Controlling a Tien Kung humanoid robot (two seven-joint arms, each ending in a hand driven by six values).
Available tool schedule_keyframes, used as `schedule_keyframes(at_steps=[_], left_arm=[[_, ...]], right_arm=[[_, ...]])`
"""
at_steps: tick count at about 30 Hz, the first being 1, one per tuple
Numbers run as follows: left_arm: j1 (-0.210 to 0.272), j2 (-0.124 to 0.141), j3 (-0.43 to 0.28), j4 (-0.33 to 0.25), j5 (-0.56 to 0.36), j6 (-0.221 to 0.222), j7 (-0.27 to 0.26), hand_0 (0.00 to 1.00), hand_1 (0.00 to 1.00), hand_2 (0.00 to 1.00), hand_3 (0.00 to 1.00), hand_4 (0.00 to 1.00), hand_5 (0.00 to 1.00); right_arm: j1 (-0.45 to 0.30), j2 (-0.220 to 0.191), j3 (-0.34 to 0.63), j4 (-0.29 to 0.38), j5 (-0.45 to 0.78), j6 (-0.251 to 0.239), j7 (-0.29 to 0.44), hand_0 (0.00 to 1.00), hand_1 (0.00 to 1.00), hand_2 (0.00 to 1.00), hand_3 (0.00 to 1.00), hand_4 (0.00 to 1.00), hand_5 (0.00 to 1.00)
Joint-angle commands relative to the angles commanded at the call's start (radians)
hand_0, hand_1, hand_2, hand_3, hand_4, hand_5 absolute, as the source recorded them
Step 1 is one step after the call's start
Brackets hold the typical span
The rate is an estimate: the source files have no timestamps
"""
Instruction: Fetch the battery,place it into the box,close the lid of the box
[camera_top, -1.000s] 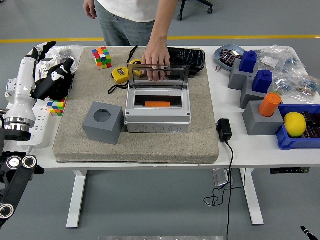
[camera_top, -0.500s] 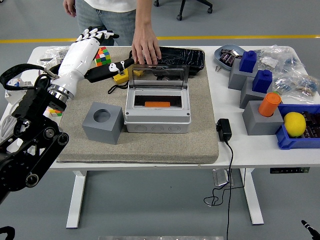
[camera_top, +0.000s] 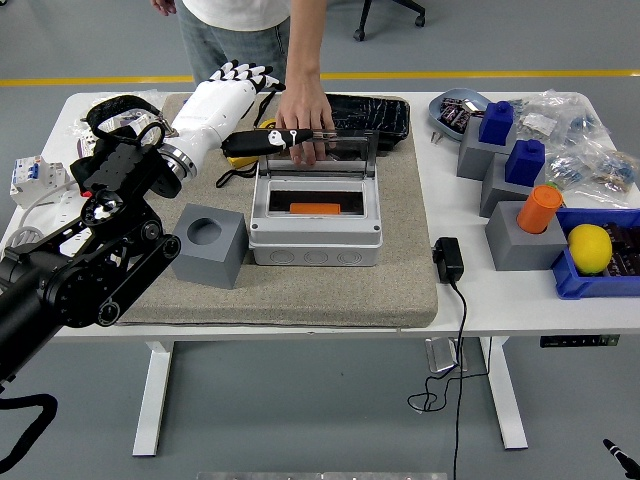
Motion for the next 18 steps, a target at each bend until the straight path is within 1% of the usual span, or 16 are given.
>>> schedule_keyframes(at_steps=[1, 4, 6, 12, 14, 15, 18], left_arm=[[-0.007, -0.001, 0.013, 0.014, -0.002, -0.001, -0.002, 0.998, 0.998, 0.994, 0.83, 0.998, 0.998], [-0.033, -0.006, 0.059, 0.079, -0.014, -0.006, -0.012, 0.998, 0.998, 0.99, 0.827, 0.998, 0.998], [-0.033, -0.006, 0.077, 0.106, -0.022, -0.008, -0.017, 0.998, 0.998, 0.99, 0.827, 0.998, 0.998], [-0.024, -0.014, 0.091, 0.116, -0.026, -0.012, -0.017, 0.998, 0.998, 0.985, 0.821, 0.998, 0.998], [-0.015, -0.009, 0.102, 0.1, -0.027, -0.015, -0.016, 0.998, 0.998, 0.985, 0.821, 0.998, 0.998], [-0.011, -0.007, 0.108, 0.093, -0.028, -0.016, -0.015, 0.998, 0.998, 0.973, 0.801, 0.998, 0.998], [0.004, 0.001, 0.12, 0.068, -0.034, -0.017, -0.015, 0.998, 0.998, 0.973, 0.801, 0.998, 0.998]], right_arm=[[-0.001, 0.0, -0.002, -0.001, 0.001, 0.0, 0.0, 0.842, 0.808, 0.786, 0.812, 0.998, 0.998], [-0.002, 0.0, -0.013, -0.004, 0.007, 0.0, 0.0, 0.841, 0.809, 0.786, 0.813, 0.998, 0.998], [-0.002, 0.001, -0.009, -0.003, 0.005, 0.0, 0.0, 0.841, 0.809, 0.786, 0.813, 0.998, 0.998], [-0.005, 0.001, -0.011, -0.006, 0.007, 0.0, -0.001, 0.842, 0.808, 0.787, 0.813, 0.998, 0.998], [-0.006, 0.001, -0.01, -0.005, 0.005, 0.0, -0.001, 0.842, 0.808, 0.787, 0.813, 0.998, 0.998], [-0.007, 0.0, -0.01, -0.006, 0.006, 0.0, 0.0, 0.842, 0.809, 0.786, 0.813, 0.998, 0.998], [-0.009, 0.0, -0.007, -0.006, 0.006, 0.0, 0.0, 0.842, 0.809, 0.786, 0.813, 0.998, 0.998]])
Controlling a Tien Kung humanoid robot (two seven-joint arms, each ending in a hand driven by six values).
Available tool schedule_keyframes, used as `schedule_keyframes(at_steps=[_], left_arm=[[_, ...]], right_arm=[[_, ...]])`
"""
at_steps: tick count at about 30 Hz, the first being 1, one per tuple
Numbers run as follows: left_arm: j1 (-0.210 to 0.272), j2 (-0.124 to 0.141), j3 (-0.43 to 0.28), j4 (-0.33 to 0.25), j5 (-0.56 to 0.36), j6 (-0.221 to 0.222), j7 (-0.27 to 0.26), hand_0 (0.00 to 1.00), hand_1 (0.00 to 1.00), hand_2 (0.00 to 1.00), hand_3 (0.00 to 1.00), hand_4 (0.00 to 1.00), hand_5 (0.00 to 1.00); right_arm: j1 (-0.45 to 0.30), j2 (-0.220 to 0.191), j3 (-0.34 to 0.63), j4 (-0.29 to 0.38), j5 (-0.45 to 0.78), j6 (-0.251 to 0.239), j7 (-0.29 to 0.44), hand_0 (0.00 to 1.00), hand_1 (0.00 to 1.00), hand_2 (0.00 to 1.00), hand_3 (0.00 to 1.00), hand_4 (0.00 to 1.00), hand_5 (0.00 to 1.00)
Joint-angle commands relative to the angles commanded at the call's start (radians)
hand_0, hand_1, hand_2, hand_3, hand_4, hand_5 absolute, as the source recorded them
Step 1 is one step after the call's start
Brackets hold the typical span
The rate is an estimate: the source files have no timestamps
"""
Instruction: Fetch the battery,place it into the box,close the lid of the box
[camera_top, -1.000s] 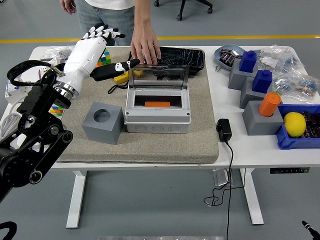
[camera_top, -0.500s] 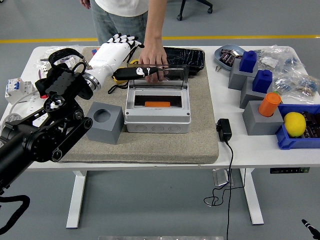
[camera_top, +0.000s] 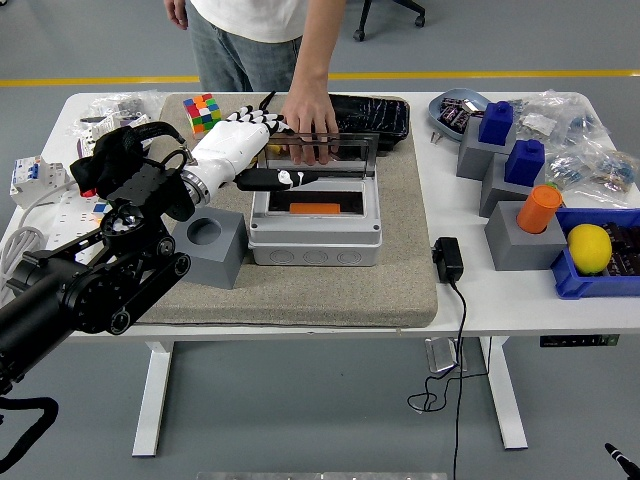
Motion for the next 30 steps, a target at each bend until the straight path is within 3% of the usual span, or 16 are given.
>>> schedule_keyframes(at_steps=[5, 9, 14, 19, 23, 25, 26, 27, 30], left_arm=[[0.034, 0.033, 0.052, -0.083, -0.003, 0.0, 0.006, 0.998, 0.998, 0.968, 0.797, 0.998, 0.998], [0.058, 0.074, 0.115, -0.159, -0.006, -0.002, 0.014, 0.998, 0.998, 0.963, 0.795, 0.998, 0.998], [0.096, 0.148, 0.205, -0.29, 0.004, -0.01, 0.027, 0.998, 0.998, 0.963, 0.795, 0.998, 0.998], [0.137, 0.19, 0.241, -0.384, 0.013, -0.021, 0.037, 0.998, 0.998, 0.955, 0.794, 0.998, 0.998], [0.196, 0.178, 0.15, -0.449, 0.011, 0.014, 0.015, 0.998, 0.998, 0.925, 0.786, 0.998, 0.998], [0.243, 0.152, 0.072, -0.505, -0.02, 0.02, -0.001, 0.998, 0.998, 0.925, 0.786, 0.998, 0.998], [0.27, 0.136, 0.028, -0.541, -0.054, 0.009, -0.006, 0.998, 0.998, 0.925, 0.786, 0.998, 0.998], [0.288, 0.125, -0.006, -0.566, -0.082, 0.001, -0.013, 0.985, 0.918, 0.846, 0.773, 0.998, 0.998], [0.361, 0.078, -0.136, -0.671, -0.211, -0.029, -0.05, 0.985, 0.918, 0.846, 0.773, 0.998, 0.998]], right_arm=[[-0.005, 0.001, 0.004, 0.0, -0.001, 0.0, 0.0, 0.841, 0.809, 0.786, 0.813, 0.998, 0.998], [-0.007, 0.001, 0.011, 0.002, -0.005, 0.001, 0.0, 0.841, 0.809, 0.786, 0.813, 0.998, 0.998], [-0.011, -0.001, 0.015, 0.0, -0.003, 0.001, 0.001, 0.841, 0.809, 0.786, 0.813, 0.998, 0.998], [-0.012, -0.003, 0.018, 0.0, -0.003, 0.0, 0.001, 0.841, 0.809, 0.787, 0.812, 0.998, 0.998], [-0.009, -0.001, 0.023, 0.0, -0.006, 0.001, 0.001, 0.841, 0.808, 0.786, 0.812, 0.998, 0.998], [-0.009, 0.002, 0.031, 0.002, -0.012, 0.001, 0.001, 0.841, 0.808, 0.786, 0.812, 0.998, 0.998], [-0.009, 0.003, 0.033, 0.002, -0.013, 0.001, 0.001, 0.841, 0.808, 0.786, 0.812, 0.998, 0.998], [-0.009, 0.005, 0.033, 0.002, -0.013, 0.001, 0.0, 0.84, 0.808, 0.786, 0.812, 0.998, 0.998], [-0.013, 0.008, 0.034, 0.001, -0.013, 0.001, 0.0, 0.84, 0.808, 0.786, 0.812, 0.998, 0.998]])
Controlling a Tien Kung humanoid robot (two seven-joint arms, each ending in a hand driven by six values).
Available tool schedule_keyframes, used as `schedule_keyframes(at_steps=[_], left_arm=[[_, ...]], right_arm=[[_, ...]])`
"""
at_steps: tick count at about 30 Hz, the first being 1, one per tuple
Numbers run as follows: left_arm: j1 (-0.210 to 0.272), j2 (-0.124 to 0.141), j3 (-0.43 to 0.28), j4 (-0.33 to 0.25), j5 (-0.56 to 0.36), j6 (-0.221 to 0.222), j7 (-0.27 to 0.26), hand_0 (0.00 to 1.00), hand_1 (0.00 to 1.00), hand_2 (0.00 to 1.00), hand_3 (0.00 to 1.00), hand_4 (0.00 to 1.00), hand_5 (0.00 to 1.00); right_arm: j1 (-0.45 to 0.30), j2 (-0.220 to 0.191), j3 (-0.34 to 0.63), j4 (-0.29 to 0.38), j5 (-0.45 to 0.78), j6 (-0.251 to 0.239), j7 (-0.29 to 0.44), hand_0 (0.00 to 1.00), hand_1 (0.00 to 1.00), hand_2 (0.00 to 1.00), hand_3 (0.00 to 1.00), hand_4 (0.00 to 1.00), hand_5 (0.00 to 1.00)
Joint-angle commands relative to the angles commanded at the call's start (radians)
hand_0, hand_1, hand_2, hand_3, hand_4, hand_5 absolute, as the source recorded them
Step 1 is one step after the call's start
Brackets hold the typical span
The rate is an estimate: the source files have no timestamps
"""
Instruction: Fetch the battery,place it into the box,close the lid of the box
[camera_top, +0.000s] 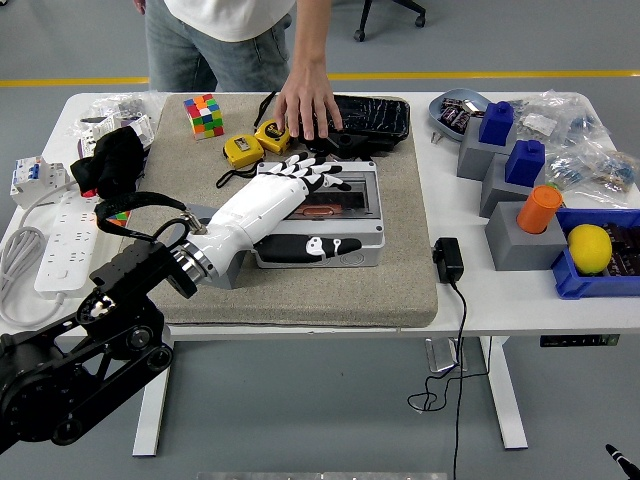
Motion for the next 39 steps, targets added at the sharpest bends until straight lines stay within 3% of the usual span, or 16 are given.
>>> schedule_keyframes(at_steps=[2, 3, 5, 11, 14, 15, 18, 20, 21, 24, 32, 33, 38, 39], left_arm=[[0.031, -0.021, -0.084, -0.05, -0.085, -0.007, -0.02, 0.985, 0.918, 0.846, 0.773, 0.998, 0.998], [0.043, -0.029, -0.124, -0.065, -0.124, -0.01, -0.03, 0.889, 0.878, 0.821, 0.769, 0.998, 0.998], [0.055, -0.039, -0.208, -0.063, -0.208, -0.016, -0.048, 0.889, 0.878, 0.821, 0.769, 0.998, 0.998], [0.11, -0.064, -0.462, 0.033, -0.462, -0.018, -0.091, 0.867, 0.873, 0.827, 0.789, 0.998, 0.997], [0.141, -0.076, -0.591, 0.07, -0.591, 0.011, -0.114, 0.867, 0.873, 0.827, 0.789, 0.998, 0.997], [0.149, -0.08, -0.635, 0.079, -0.637, 0.024, -0.12, 0.897, 0.945, 0.915, 0.874, 0.998, 0.836], [0.171, -0.09, -0.739, 0.103, -0.727, 0.052, -0.129, 0.897, 0.945, 0.915, 0.874, 0.998, 0.836], [0.186, -0.096, -0.784, 0.116, -0.722, 0.066, -0.13, 0.897, 0.945, 0.915, 0.874, 0.998, 0.836], [0.196, -0.099, -0.799, 0.121, -0.707, 0.07, -0.129, 0.998, 0.998, 0.998, 0.994, 0.998, 0.844], [0.218, -0.102, -0.824, 0.129, -0.662, 0.065, -0.119, 0.998, 0.998, 0.998, 0.994, 0.998, 0.844], [0.273, -0.09, -0.795, 0.111, -0.387, 0.074, -0.063, 0.998, 0.998, 0.998, 0.983, 0.998, 0.874], [0.278, -0.091, -0.791, 0.108, -0.348, 0.075, -0.058, 0.998, 0.998, 0.991, 0.947, 0.998, 0.998], [0.308, -0.1, -0.772, 0.094, -0.151, 0.07, -0.024, 0.998, 0.998, 0.991, 0.947, 0.998, 0.998], [0.313, -0.104, -0.771, 0.093, -0.105, 0.07, -0.016, 0.998, 0.998, 0.964, 0.911, 0.998, 0.998]], right_arm=[[-0.003, 0.001, -0.001, -0.001, 0.001, 0.0, 0.0, 0.84, 0.808, 0.786, 0.812, 0.998, 0.998], [-0.005, 0.002, -0.002, -0.002, 0.002, 0.0, 0.0, 0.84, 0.808, 0.785, 0.812, 0.998, 0.998], [-0.006, 0.003, 0.0, -0.003, 0.002, 0.0, 0.0, 0.84, 0.808, 0.785, 0.812, 0.998, 0.998], [-0.005, 0.01, 0.017, 0.0, -0.011, 0.002, 0.0, 0.84, 0.808, 0.786, 0.812, 0.998, 0.998], [-0.006, 0.013, 0.02, -0.001, -0.013, 0.002, 0.0, 0.84, 0.808, 0.786, 0.812, 0.998, 0.998], [-0.007, 0.014, 0.02, -0.001, -0.012, 0.001, 0.0, 0.84, 0.808, 0.786, 0.812, 0.998, 0.998], [-0.011, 0.016, 0.018, -0.004, -0.01, 0.001, -0.001, 0.84, 0.808, 0.786, 0.812, 0.998, 0.998], [-0.013, 0.017, 0.017, -0.005, -0.008, 0.001, -0.001, 0.84, 0.808, 0.786, 0.812, 0.998, 0.998], [-0.014, 0.017, 0.019, -0.006, -0.009, 0.001, -0.001, 0.84, 0.809, 0.786, 0.813, 0.998, 0.998], [-0.014, 0.017, 0.022, -0.006, -0.009, 0.001, 0.0, 0.84, 0.809, 0.786, 0.813, 0.998, 0.998], [-0.009, 0.016, 0.022, -0.005, -0.012, 0.001, 0.0, 0.84, 0.809, 0.786, 0.813, 0.998, 0.998], [-0.008, 0.016, 0.022, -0.004, -0.013, 0.001, 0.0, 0.84, 0.809, 0.786, 0.813, 0.998, 0.998], [-0.01, 0.017, 0.021, -0.005, -0.012, 0.0, 0.0, 0.84, 0.809, 0.786, 0.813, 0.998, 0.998], [-0.011, 0.018, 0.021, -0.005, -0.012, 0.0, 0.0, 0.841, 0.809, 0.786, 0.813, 0.998, 0.998]])
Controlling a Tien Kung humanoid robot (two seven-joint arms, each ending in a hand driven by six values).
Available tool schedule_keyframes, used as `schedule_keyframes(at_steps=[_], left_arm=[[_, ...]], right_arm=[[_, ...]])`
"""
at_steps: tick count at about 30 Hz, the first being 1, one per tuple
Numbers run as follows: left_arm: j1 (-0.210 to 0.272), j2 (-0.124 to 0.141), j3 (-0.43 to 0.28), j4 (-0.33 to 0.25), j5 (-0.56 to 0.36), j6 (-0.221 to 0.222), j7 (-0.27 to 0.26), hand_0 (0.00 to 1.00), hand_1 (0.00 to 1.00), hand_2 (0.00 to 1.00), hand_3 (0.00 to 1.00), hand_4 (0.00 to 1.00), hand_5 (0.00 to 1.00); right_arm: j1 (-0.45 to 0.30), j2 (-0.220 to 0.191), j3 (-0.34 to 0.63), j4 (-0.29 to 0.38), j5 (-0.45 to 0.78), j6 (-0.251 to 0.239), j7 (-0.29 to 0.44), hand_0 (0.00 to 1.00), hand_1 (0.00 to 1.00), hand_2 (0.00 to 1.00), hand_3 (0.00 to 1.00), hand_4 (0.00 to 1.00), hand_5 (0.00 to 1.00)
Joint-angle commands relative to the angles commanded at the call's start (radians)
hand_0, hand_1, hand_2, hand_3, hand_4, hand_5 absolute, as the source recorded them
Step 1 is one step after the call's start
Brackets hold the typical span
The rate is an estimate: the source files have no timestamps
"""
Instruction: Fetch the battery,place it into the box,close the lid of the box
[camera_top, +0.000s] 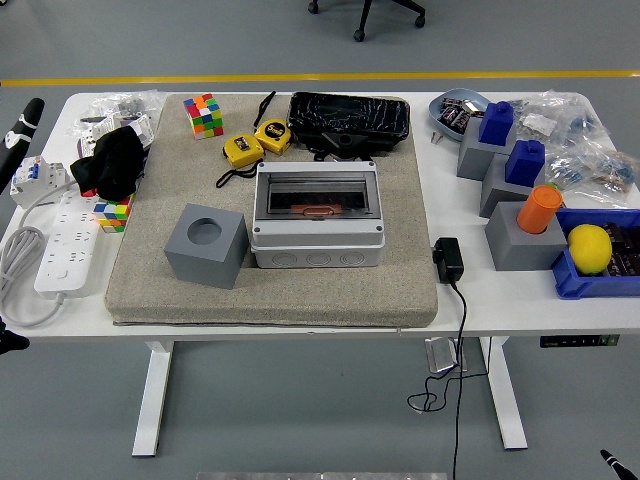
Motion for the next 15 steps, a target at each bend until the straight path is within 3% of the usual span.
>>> schedule_keyframes(at_steps=[4, 6, 15], left_arm=[[0.007, -0.012, -0.005, 0.002, 0.101, -0.002, 0.005, 0.998, 0.998, 0.964, 0.911, 0.998, 0.998], [0.01, -0.015, -0.006, 0.002, 0.091, -0.001, 0.002, 0.995, 0.98, 0.923, 0.88, 0.998, 0.998], [0.011, -0.026, -0.003, -0.001, 0.07, 0.004, -0.005, 0.979, 0.964, 0.905, 0.871, 0.998, 0.998]], right_arm=[[-0.004, 0.003, 0.004, 0.0, -0.003, -0.001, 0.0, 0.841, 0.809, 0.786, 0.813, 0.998, 0.998], [-0.005, 0.004, 0.006, 0.0, -0.005, -0.001, 0.0, 0.841, 0.81, 0.787, 0.813, 0.998, 0.998], [-0.005, 0.003, 0.008, 0.0, -0.007, -0.002, 0.002, 0.84, 0.809, 0.786, 0.813, 0.998, 0.998]])
